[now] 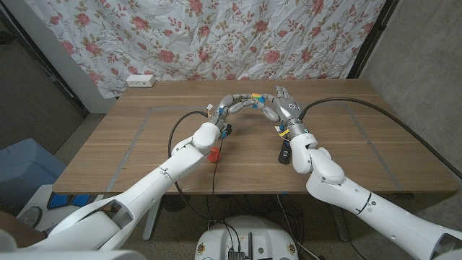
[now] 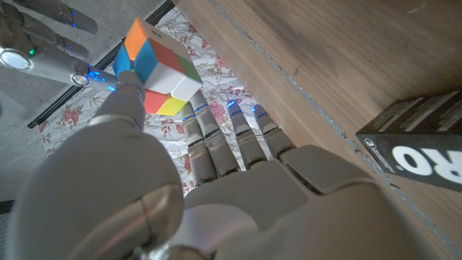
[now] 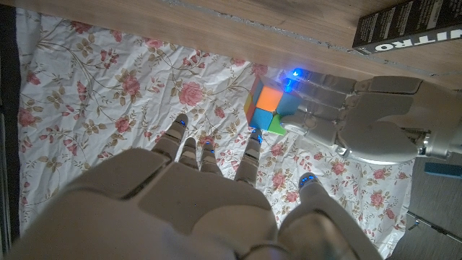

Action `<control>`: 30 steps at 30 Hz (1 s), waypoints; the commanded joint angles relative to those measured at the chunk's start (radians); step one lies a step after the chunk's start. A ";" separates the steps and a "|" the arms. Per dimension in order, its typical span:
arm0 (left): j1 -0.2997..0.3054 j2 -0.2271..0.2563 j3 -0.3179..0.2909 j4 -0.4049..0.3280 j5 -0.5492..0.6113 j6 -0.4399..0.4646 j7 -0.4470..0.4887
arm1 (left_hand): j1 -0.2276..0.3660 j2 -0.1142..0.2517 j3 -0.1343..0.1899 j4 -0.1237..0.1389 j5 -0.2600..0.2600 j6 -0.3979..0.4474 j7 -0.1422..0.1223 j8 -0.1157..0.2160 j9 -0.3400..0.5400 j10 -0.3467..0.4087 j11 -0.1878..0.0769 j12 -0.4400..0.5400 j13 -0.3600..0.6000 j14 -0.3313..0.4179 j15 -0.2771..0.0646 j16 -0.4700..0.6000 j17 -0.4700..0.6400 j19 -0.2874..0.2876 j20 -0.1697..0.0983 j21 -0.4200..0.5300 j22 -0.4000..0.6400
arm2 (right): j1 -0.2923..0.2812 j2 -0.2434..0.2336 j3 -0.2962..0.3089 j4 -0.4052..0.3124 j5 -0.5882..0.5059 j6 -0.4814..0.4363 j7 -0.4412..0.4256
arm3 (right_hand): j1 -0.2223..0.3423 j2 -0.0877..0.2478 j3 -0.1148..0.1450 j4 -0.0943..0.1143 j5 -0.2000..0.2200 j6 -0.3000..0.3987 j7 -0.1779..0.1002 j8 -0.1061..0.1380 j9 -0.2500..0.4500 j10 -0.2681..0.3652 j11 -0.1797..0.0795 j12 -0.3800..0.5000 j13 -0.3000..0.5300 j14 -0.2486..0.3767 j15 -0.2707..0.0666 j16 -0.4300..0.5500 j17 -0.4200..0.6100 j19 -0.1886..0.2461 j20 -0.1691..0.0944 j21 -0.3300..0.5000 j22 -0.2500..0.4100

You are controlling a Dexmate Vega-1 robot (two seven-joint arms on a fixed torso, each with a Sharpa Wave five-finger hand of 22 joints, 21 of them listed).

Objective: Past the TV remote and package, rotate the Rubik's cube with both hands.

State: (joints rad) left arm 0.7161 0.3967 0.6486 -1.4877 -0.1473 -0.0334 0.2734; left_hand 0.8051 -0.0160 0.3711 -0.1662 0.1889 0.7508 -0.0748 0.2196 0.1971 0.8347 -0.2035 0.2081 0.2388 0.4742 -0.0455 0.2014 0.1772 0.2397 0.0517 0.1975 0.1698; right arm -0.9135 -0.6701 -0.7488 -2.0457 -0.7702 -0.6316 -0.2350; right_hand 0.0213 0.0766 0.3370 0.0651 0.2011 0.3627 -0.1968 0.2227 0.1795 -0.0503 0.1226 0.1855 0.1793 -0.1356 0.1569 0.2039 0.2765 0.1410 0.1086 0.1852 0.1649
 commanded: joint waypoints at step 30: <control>-0.010 -0.020 0.001 0.034 -0.003 -0.026 0.008 | 0.004 0.014 -0.004 0.002 0.006 0.042 0.016 0.012 0.007 0.037 -0.013 0.014 0.006 0.023 -0.087 0.009 0.001 -0.001 -0.002 -0.003 0.005 | -0.002 -0.013 -0.005 -0.010 -0.009 0.012 0.045 | 0.000 0.026 0.002 0.010 0.010 0.075 0.014 0.011 0.004 -0.004 -0.027 0.004 0.002 0.000 -0.009 0.011 0.002 -0.001 -0.012 0.003 0.003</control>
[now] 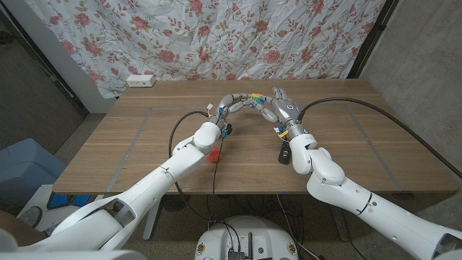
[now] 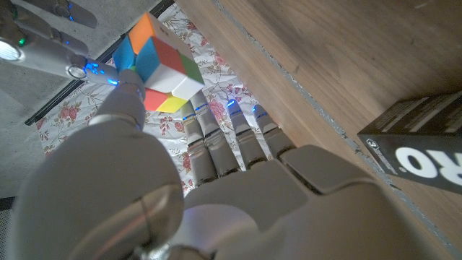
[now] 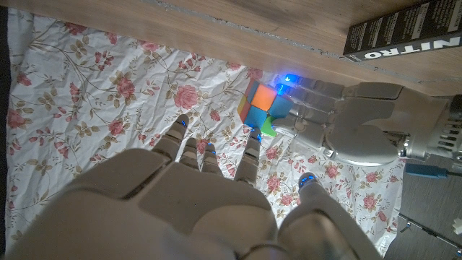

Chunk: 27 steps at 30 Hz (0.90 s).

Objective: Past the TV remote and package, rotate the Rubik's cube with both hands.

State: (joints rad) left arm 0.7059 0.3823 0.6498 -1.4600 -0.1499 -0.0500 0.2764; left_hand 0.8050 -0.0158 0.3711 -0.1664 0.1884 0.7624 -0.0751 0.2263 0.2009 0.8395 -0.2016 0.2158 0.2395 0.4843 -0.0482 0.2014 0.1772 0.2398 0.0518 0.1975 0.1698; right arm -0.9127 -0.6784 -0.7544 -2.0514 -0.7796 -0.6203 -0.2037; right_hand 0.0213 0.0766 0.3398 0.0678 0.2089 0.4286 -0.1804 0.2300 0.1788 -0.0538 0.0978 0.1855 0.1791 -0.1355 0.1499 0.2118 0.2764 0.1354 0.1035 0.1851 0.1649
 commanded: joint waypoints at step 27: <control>0.009 -0.039 -0.017 0.045 -0.044 -0.052 0.015 | 0.010 0.018 -0.003 0.000 0.007 0.053 0.023 0.010 0.004 0.055 -0.019 0.012 0.006 0.031 -0.089 0.013 0.002 0.010 -0.010 0.000 0.005 | -0.016 -0.007 -0.002 -0.022 -0.005 -0.005 0.032 | 0.004 0.024 0.002 0.008 0.003 0.041 0.002 0.002 0.005 0.003 -0.013 0.006 0.002 0.003 -0.008 0.004 -0.001 0.010 -0.009 0.005 0.003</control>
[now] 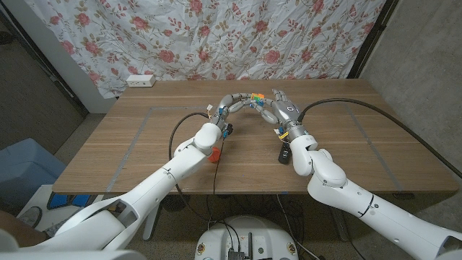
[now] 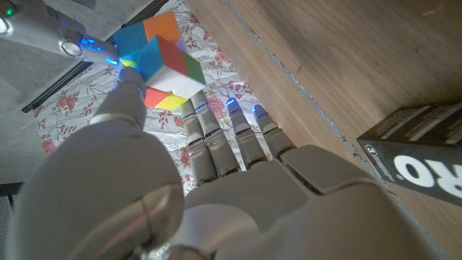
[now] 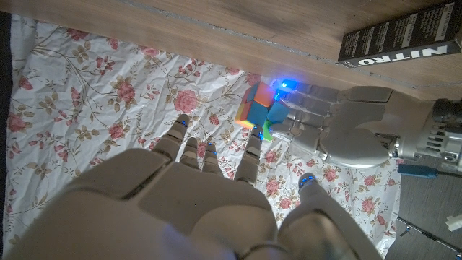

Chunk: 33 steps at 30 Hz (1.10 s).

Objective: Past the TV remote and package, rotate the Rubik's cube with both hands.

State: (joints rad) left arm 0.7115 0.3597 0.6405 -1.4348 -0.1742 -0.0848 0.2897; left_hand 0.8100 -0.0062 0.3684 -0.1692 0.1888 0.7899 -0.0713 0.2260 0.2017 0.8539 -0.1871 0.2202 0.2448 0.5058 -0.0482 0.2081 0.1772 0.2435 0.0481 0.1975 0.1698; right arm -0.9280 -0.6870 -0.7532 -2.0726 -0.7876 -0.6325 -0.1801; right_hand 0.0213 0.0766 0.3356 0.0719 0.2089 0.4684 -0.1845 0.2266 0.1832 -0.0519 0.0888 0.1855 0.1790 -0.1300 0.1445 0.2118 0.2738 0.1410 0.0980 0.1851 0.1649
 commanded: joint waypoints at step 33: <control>0.018 -0.032 -0.013 0.026 -0.061 -0.048 -0.013 | 0.005 0.014 0.000 0.004 0.006 0.027 0.023 0.006 0.004 0.043 -0.033 0.006 0.003 0.015 -0.088 0.006 0.002 0.008 -0.004 -0.001 0.005 | -0.014 0.019 -0.004 0.020 0.030 0.008 -0.024 | 0.008 0.025 0.009 0.002 0.003 0.000 0.006 -0.008 0.002 0.001 -0.008 0.006 0.003 0.001 -0.005 0.005 -0.001 0.007 -0.004 0.004 0.003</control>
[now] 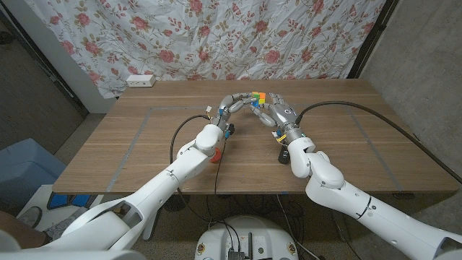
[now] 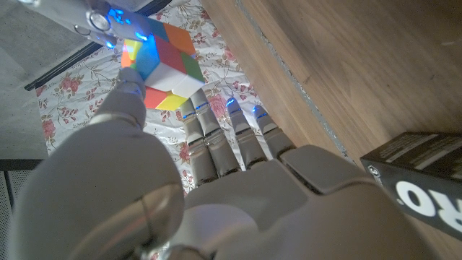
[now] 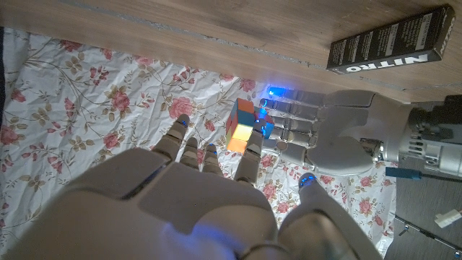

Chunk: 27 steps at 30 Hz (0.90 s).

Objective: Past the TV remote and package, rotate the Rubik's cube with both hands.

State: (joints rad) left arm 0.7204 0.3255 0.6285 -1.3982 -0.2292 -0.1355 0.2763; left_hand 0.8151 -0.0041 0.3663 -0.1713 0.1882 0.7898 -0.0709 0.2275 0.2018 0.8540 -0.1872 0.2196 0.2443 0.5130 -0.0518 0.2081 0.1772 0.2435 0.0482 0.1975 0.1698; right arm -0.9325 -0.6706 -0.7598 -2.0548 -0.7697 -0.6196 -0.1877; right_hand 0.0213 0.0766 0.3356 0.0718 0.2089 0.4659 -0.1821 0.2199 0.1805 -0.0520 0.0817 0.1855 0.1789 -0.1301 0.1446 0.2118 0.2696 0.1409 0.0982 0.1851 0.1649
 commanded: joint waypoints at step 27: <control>0.015 0.016 -0.011 -0.030 -0.008 0.017 0.007 | -0.003 0.013 0.000 0.007 0.006 0.025 0.020 0.001 0.005 0.035 -0.032 -0.001 0.002 0.005 -0.082 0.003 0.002 0.006 0.000 -0.002 0.005 | -0.051 -0.023 0.027 -0.049 -0.012 0.006 -0.071 | 0.015 0.026 0.010 -0.004 0.003 0.017 0.001 -0.006 0.005 0.038 -0.012 0.018 0.003 0.021 -0.012 0.013 0.001 0.020 -0.008 0.007 0.003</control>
State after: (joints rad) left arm 0.7342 0.3375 0.6203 -1.4221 -0.2331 -0.1267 0.2849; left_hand 0.8114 -0.0009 0.3675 -0.1701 0.1890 0.7897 -0.0707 0.2272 0.2018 0.8540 -0.1872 0.2186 0.2443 0.5128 -0.0517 0.2081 0.1772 0.2434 0.0482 0.1975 0.1698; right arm -0.9696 -0.6889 -0.7447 -2.0892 -0.7690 -0.6240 -0.2344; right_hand 0.0216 0.0768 0.3427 0.0731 0.2089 0.4740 -0.1819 0.2200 0.1841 -0.0212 0.0697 0.1964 0.1789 -0.1175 0.1320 0.2196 0.2693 0.1499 0.0892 0.1851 0.1649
